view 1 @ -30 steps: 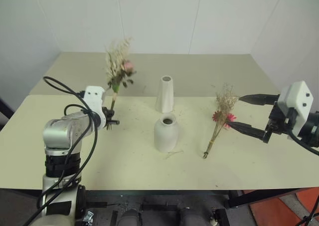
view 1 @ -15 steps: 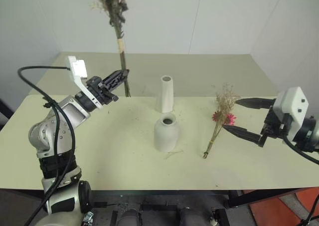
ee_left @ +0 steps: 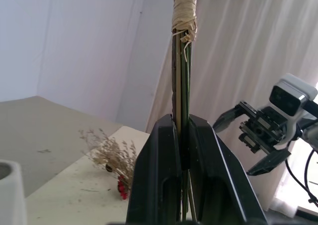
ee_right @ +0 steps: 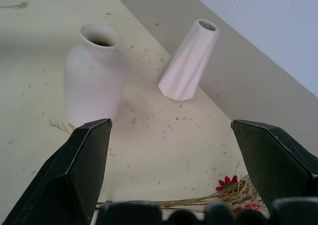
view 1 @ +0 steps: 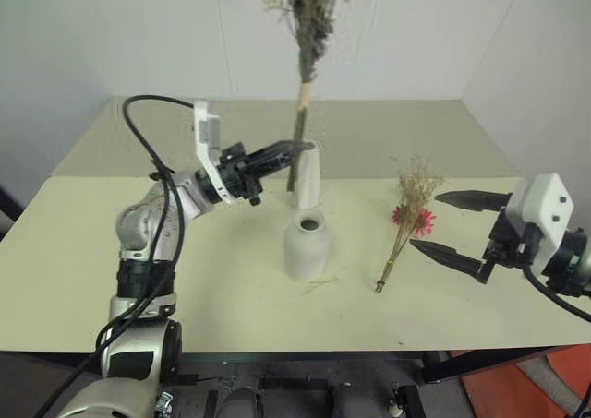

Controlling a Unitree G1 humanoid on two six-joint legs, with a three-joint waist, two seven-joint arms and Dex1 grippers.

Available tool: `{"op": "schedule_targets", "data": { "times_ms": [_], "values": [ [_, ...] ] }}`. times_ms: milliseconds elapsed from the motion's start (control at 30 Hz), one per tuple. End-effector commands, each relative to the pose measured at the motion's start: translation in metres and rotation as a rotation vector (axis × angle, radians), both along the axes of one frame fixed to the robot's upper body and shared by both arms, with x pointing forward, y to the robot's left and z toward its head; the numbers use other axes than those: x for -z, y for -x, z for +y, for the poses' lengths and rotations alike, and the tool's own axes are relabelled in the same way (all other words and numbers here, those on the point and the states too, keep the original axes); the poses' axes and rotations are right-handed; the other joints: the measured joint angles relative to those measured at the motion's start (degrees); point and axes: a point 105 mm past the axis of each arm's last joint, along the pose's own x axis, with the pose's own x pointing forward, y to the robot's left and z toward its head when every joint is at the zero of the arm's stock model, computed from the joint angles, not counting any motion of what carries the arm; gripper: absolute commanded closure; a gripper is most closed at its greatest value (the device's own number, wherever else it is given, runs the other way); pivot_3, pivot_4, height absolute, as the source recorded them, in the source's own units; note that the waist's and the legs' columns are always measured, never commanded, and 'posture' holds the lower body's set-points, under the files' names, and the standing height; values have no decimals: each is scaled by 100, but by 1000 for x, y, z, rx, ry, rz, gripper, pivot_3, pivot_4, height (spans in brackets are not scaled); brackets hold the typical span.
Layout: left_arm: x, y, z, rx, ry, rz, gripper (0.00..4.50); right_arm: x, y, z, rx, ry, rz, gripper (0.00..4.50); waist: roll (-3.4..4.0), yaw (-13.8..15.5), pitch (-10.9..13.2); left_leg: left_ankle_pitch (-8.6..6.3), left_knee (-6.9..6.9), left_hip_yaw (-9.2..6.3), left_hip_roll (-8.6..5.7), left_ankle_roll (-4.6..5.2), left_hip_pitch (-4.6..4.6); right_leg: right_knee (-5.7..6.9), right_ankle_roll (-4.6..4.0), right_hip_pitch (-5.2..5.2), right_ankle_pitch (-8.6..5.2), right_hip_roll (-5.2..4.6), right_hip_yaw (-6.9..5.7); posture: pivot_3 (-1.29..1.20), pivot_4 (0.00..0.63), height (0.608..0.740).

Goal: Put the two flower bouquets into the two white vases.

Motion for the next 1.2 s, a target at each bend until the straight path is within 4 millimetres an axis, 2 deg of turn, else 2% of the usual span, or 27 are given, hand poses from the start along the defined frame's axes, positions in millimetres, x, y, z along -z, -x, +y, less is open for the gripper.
{"op": "schedule_targets", "data": {
  "times_ms": [33,233,333,533,700,1000,1200],
  "values": [
    [-6,9,-8,35,2,-67,4474,-13,5,-2,18,1,-51,0,0,3,0,0,0,0,0,0,-1,0,0,-1,0,0,0,0,150,740],
    [8,14,-12,49,-32,-69,4474,-13,5,-1,22,-1,-49,0,0,7,0,0,0,0,0,0,0,-1,0,0,0,0,0,0,150,740],
    [2,9,-9,16,3,-70,4474,-13,5,-1,19,-2,-48,0,0,9,0,0,1,-1,0,0,-1,0,0,0,0,0,-1,0,150,740],
    [-18,-15,-8,-64,51,-111,4474,-14,2,2,7,-9,-48,0,-1,23,0,0,1,-2,-1,0,-1,-2,0,1,0,0,-2,0,150,740],
    [-31,-43,-17,-138,66,-143,4474,-13,2,5,3,-18,-53,0,-2,41,1,0,1,-3,-3,1,-4,-5,1,2,0,-1,-3,0,150,740],
    [-37,-89,-31,-363,84,-119,4474,-9,7,10,24,-43,-58,0,-6,46,3,0,1,-7,-5,1,-18,-8,4,-8,2,-1,-6,0,150,740],
    [-33,-106,-36,-500,64,-118,4474,-7,11,13,36,-58,-58,0,-7,61,4,0,1,-9,-6,1,-21,-10,6,-9,3,-1,-8,0,150,740]
  ]
}}
